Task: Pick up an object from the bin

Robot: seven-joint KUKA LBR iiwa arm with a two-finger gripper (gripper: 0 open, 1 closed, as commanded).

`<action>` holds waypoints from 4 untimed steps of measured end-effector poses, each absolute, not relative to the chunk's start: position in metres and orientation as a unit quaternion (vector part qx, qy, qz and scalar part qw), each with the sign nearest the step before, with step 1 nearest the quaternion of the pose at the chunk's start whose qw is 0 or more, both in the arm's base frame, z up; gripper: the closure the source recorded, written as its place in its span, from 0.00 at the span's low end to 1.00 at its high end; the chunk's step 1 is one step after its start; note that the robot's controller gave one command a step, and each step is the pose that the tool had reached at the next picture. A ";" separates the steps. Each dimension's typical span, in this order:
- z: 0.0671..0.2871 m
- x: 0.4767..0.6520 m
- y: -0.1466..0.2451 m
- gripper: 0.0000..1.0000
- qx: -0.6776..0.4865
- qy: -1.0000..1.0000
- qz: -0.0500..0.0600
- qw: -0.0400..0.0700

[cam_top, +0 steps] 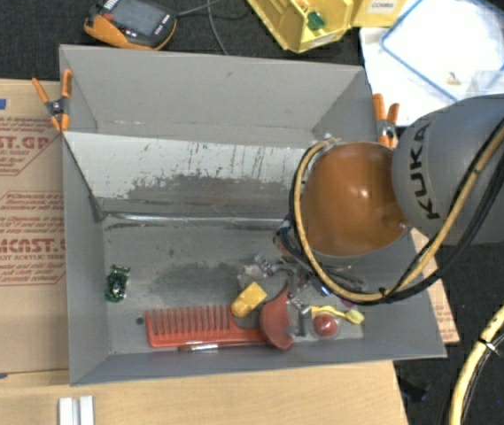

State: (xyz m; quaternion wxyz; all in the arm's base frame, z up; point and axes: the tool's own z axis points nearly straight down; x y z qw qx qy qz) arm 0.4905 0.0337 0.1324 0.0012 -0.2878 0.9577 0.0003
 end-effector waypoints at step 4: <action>0.073 0.489 0.043 1.00 -0.591 0.807 -0.002 0.005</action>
Offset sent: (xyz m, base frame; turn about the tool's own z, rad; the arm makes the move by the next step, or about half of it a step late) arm 0.0029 -0.0050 -0.0624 -0.5389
